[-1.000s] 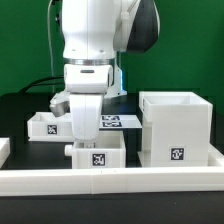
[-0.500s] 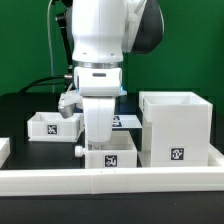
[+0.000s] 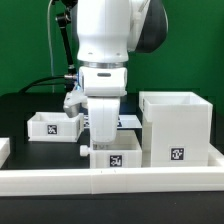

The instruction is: Assemble drawer

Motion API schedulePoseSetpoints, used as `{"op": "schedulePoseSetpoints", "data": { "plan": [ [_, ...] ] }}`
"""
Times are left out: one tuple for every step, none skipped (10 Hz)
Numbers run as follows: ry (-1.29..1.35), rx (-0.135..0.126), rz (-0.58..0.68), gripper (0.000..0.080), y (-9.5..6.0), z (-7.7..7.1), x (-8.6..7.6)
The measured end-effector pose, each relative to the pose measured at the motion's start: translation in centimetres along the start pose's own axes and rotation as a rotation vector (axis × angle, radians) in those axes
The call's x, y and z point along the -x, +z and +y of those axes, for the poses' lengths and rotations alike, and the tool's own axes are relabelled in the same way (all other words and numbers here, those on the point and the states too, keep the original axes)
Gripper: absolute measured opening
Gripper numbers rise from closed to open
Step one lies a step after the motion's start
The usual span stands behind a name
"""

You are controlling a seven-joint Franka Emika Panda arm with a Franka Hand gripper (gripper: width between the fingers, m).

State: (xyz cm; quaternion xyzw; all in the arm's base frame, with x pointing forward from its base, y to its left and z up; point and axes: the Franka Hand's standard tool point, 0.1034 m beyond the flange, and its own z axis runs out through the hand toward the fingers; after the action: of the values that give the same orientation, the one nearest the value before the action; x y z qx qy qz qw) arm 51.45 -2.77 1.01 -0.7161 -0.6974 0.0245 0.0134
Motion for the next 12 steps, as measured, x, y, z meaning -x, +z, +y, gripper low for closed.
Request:
{"op": "schedulePoseSetpoints", "data": {
  "plan": [
    [0.015, 0.005, 0.001, 0.0041, 0.0, 0.1, -0.2],
    [0.02, 0.011, 0.002, 0.0041, 0.0, 0.1, -0.1],
    [0.021, 0.01, 0.002, 0.0041, 0.1, 0.0, 0.0],
    [0.022, 0.009, 0.002, 0.0041, 0.1, 0.0, 0.0],
    [0.023, 0.009, 0.002, 0.0041, 0.1, 0.0, 0.0],
    [0.024, 0.013, 0.002, 0.0041, 0.1, 0.1, 0.0],
    [0.03, 0.024, 0.004, 0.0041, 0.1, 0.2, -0.2],
    [0.03, 0.023, 0.005, 0.0041, 0.0, 0.3, -0.5],
    [0.035, 0.023, 0.007, 0.0041, 0.0, 0.3, -0.7],
    [0.04, 0.023, 0.008, 0.0041, 0.0, 0.2, -1.0],
    [0.039, 0.022, 0.009, 0.0041, 0.1, 0.2, -1.2],
    [0.039, 0.021, 0.01, 0.0041, 0.2, 0.2, -1.4]
  ]
}}
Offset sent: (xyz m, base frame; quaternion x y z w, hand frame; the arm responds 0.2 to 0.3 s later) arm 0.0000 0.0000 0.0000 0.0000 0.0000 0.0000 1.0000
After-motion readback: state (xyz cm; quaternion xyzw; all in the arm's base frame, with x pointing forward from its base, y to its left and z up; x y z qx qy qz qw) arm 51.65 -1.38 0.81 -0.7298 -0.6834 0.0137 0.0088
